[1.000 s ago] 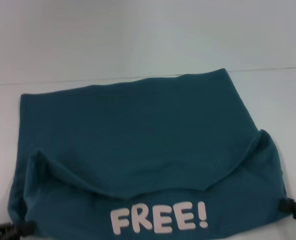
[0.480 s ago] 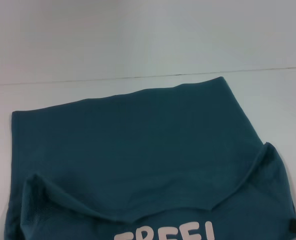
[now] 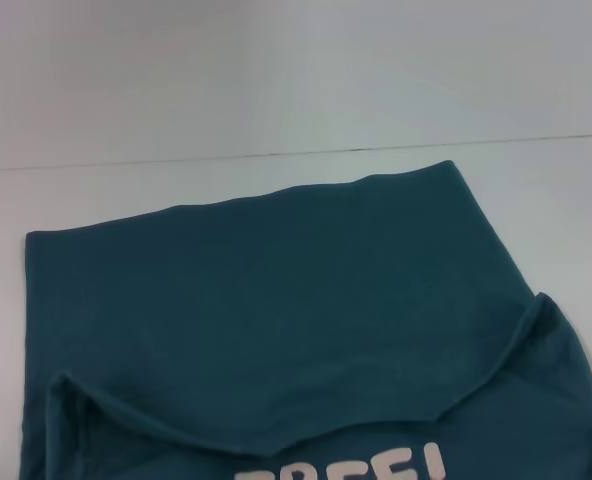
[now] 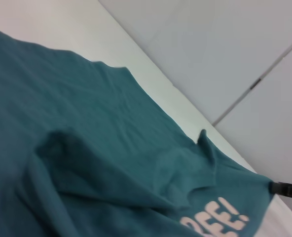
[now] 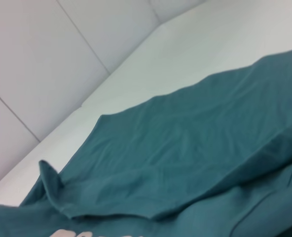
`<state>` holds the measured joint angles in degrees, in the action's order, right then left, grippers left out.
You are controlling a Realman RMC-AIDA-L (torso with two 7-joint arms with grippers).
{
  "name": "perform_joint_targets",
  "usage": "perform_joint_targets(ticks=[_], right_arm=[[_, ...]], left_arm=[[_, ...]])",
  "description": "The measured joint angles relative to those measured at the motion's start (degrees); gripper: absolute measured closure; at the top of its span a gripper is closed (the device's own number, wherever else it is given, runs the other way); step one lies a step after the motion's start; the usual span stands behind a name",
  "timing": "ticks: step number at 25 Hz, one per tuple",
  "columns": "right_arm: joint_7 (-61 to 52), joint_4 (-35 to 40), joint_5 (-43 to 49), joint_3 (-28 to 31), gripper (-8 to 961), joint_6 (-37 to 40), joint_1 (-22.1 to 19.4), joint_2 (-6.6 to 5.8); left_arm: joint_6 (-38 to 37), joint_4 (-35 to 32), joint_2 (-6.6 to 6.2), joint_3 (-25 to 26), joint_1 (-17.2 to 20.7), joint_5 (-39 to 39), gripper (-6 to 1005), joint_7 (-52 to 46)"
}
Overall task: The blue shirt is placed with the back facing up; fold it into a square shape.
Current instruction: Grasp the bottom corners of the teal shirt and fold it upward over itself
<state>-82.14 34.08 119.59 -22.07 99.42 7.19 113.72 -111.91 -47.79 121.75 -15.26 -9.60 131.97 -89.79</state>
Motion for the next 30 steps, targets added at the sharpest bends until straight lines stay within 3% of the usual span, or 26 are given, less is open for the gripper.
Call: perform_joint_targets(ticks=[9,17,24,30], right_arm=[[0.13,0.2,-0.07,1.46,908,0.66,2.27,0.5],[0.36,0.76,0.33,1.5,907,3.32,-1.78,1.56],[1.65,1.3,0.91,3.73,907,4.52,-5.56,2.88],[1.01,1.43,0.89,4.58,907,4.49,-2.84,2.58]], left_arm=[[2.08,0.56,-1.17,4.43,-3.62,-0.37,938,-0.28],[2.76,1.21,-2.65,4.45,-6.18,-0.41,936,-1.22],[2.79,1.21,-2.81,4.17,-6.92,-0.31,934,-1.28],[2.86,1.21,-2.86,4.41,-7.38,-0.5,932,-1.16]])
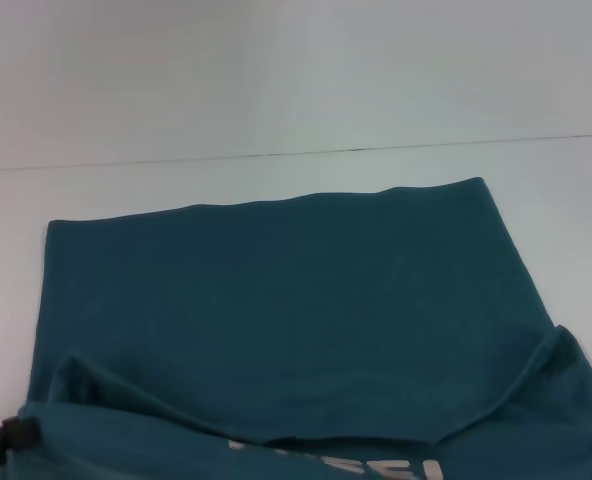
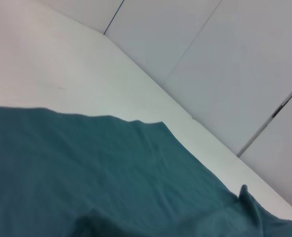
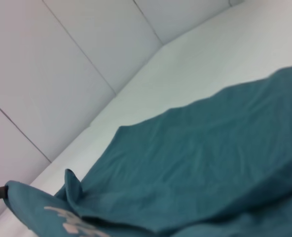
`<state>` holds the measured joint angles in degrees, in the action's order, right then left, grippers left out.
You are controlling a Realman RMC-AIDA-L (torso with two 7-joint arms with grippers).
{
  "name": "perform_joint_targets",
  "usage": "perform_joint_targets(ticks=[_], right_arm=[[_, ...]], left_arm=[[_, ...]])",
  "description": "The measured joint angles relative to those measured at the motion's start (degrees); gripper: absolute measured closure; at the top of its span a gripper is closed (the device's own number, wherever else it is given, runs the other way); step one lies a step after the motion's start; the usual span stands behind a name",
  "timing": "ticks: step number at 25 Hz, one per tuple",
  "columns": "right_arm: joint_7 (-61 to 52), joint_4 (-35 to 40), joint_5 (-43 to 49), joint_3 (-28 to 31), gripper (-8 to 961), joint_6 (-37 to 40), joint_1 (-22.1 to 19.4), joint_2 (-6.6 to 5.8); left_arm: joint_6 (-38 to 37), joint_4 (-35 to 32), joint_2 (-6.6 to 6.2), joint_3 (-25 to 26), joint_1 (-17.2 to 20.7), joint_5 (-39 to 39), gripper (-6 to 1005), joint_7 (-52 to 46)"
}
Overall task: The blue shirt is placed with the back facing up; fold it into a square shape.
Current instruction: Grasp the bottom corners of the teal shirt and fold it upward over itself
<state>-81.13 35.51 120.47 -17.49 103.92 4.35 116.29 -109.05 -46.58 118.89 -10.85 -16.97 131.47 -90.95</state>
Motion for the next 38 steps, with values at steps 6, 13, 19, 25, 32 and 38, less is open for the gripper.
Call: perform_joint_targets(ticks=[6,13,19,25,32,38], right_arm=[[-0.81,0.03,-0.16,3.67,907,-0.71,6.19,-0.65],[-3.56,-0.17,-0.42,7.45,908,-8.95,15.88,-1.7],[-4.08,-2.19,-0.16,6.49,908,-25.11,24.3,-0.73],[-2.56,-7.9,-0.35,3.24,908,-44.87,32.26,1.28],[3.25,-12.24,-1.25,1.78,907,-58.65,37.59,3.41],[6.97,-14.22,-5.02,1.7,907,-62.03,39.05,3.43]], left_arm=[[2.76,0.85,-0.92,1.12,-2.87,-2.05,931,-0.39],[13.04,4.38,-2.52,1.39,-9.55,-5.0,929,-1.7],[30.16,10.31,-2.98,1.03,-16.46,-5.9,927,-1.61],[46.11,14.72,-1.94,-3.92,-21.1,-5.93,926,-1.25],[55.76,15.68,0.26,-6.65,-23.18,-6.05,924,0.25],[59.55,15.79,1.05,-6.7,-23.69,-7.59,922,1.6]])
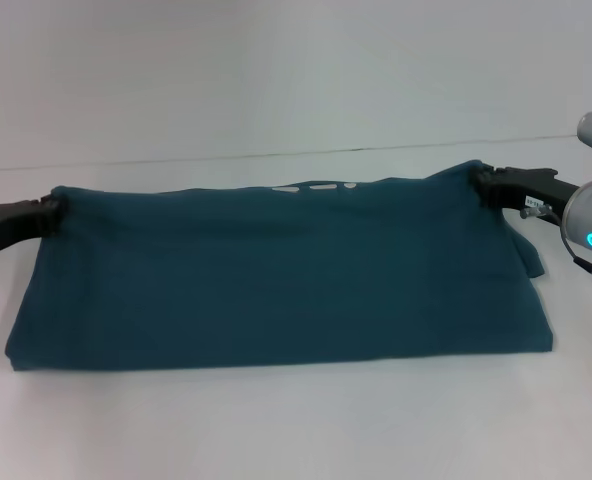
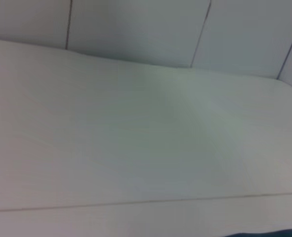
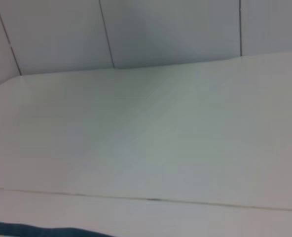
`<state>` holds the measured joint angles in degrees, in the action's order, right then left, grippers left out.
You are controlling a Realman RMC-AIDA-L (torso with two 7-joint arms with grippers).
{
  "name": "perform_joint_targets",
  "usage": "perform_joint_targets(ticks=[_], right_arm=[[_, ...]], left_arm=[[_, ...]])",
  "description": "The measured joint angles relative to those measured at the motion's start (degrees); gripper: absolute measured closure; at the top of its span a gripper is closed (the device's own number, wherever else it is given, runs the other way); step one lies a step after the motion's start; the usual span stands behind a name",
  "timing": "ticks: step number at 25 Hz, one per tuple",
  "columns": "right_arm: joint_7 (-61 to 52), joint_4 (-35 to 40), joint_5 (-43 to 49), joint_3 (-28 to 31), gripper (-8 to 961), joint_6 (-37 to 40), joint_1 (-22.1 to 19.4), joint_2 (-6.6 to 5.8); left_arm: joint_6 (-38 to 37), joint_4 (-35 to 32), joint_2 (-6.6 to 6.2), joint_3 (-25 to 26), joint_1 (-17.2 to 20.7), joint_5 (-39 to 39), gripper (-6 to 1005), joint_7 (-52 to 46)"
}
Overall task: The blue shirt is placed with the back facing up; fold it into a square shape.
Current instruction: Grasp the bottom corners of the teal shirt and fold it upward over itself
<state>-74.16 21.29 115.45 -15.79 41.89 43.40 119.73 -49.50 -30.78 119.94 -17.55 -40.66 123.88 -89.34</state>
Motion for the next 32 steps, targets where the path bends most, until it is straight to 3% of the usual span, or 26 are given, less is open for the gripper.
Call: perform_joint_targets(ticks=[28,32], right_arm=[[7.36,-0.06,-11.52,-0.56,907,3.14,0.04,-0.41],[7.37,-0.41,-11.76,-0.84,908,1.01,0.22,-0.48]], left_arm=[[-1.48,-3.16,-0.17,-0.56,-0.12,-8.43,915,1.27],[1.11,-1.58,-0.38,-1.04,-0.66,-8.56,914,2.16]])
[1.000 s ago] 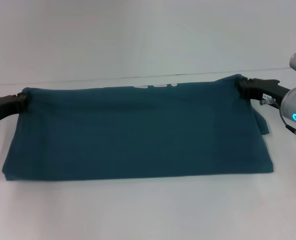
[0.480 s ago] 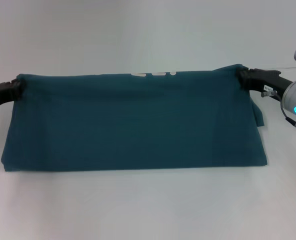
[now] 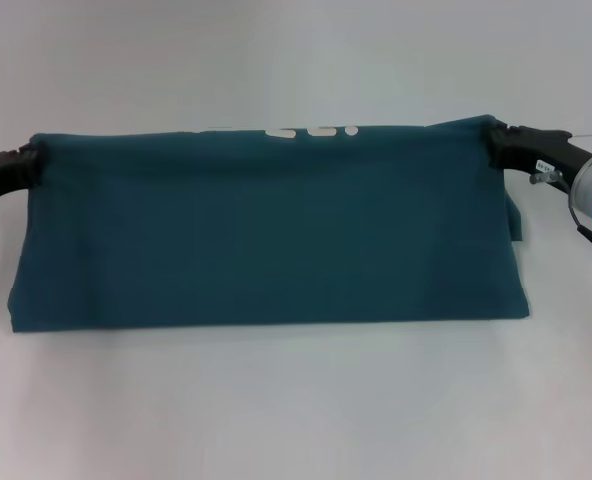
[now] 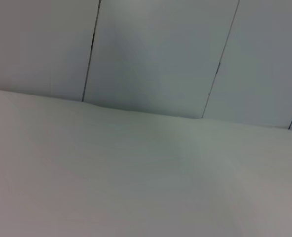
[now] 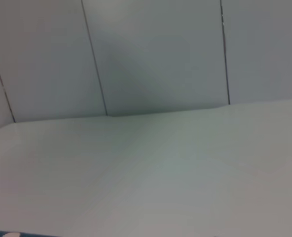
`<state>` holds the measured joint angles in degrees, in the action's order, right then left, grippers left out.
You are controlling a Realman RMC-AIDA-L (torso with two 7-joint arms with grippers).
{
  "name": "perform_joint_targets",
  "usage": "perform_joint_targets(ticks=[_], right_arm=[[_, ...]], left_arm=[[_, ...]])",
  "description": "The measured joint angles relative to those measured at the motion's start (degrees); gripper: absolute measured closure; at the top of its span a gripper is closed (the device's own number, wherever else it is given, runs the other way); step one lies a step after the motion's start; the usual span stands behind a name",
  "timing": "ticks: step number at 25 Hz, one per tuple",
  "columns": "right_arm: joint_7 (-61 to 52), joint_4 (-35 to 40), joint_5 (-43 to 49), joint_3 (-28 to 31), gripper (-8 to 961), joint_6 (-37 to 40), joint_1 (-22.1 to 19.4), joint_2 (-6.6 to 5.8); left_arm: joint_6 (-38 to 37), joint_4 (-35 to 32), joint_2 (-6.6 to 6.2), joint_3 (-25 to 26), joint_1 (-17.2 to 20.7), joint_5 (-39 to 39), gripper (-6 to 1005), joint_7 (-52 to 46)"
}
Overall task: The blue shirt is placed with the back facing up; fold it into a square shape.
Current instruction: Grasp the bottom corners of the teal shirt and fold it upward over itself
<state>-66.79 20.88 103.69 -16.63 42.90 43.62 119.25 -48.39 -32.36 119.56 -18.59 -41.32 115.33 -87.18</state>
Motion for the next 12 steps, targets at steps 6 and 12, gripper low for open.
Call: perform_joint_targets(ticks=[6,12], right_arm=[[0.04,-0.24,-0.05,-1.13,908,-1.42,0.29,0.21],[0.07,-1.11,-0.08,-1.21,908,-3.42,0.95,0.36]], left_arm=[[0.79,0.51,0.13,-0.96,-0.47,-0.08,912,0.42],[1.94,0.82,0.45,-1.0,-0.88,-0.26,910,0.67]])
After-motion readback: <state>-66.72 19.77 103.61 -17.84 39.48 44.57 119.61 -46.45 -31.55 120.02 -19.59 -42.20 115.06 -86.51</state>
